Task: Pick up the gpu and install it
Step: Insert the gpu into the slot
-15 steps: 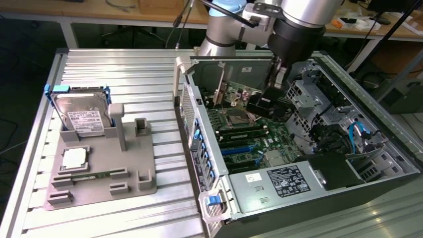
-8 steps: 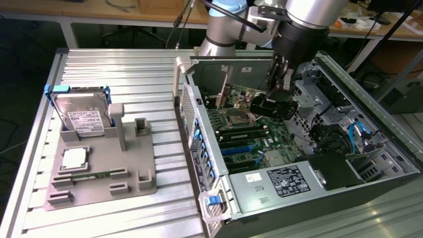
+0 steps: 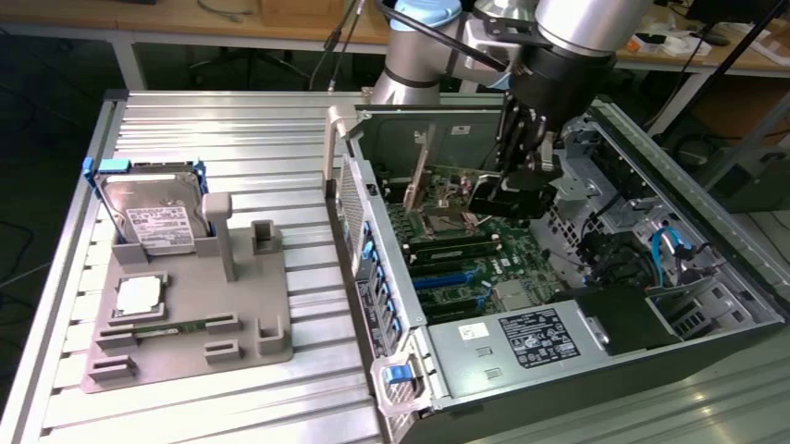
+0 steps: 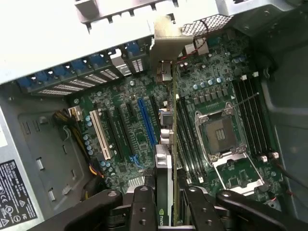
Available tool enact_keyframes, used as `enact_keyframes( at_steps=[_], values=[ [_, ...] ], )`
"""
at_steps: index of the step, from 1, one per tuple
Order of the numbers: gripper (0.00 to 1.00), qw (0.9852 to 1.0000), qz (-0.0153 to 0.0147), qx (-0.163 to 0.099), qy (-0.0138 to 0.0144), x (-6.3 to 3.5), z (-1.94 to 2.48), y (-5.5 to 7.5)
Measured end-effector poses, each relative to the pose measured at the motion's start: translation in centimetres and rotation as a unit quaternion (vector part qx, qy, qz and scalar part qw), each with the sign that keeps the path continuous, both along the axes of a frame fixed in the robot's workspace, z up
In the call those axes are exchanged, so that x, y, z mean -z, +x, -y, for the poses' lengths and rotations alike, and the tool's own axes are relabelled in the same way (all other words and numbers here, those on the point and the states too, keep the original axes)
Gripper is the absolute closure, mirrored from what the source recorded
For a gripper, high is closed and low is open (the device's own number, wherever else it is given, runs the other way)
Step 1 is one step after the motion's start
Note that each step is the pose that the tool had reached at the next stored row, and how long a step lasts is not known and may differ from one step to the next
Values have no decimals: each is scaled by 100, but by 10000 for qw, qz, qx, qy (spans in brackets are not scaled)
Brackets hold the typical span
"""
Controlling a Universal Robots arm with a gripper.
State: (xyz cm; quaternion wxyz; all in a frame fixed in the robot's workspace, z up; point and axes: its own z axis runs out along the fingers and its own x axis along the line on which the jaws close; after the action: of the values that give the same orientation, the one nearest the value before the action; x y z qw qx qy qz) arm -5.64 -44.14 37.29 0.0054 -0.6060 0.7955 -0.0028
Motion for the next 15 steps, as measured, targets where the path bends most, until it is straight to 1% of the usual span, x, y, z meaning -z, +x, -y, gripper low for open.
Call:
enact_keyframes(
  at_steps=[3,6,7,8,9,11,12,15],
  values=[
    [73,9996,0,-276,0,14,0,2],
    [73,9986,-5,-538,0,41,0,9],
    [73,9982,-20,-607,0,48,0,12],
    [73,9975,-44,-703,2,59,0,17],
    [73,9970,-61,-775,3,68,0,21],
    [73,9955,-100,-946,5,87,0,32],
    [73,9945,-106,-1043,5,104,1,46],
    [73,9929,-108,-1183,3,143,0,71]
  ],
)
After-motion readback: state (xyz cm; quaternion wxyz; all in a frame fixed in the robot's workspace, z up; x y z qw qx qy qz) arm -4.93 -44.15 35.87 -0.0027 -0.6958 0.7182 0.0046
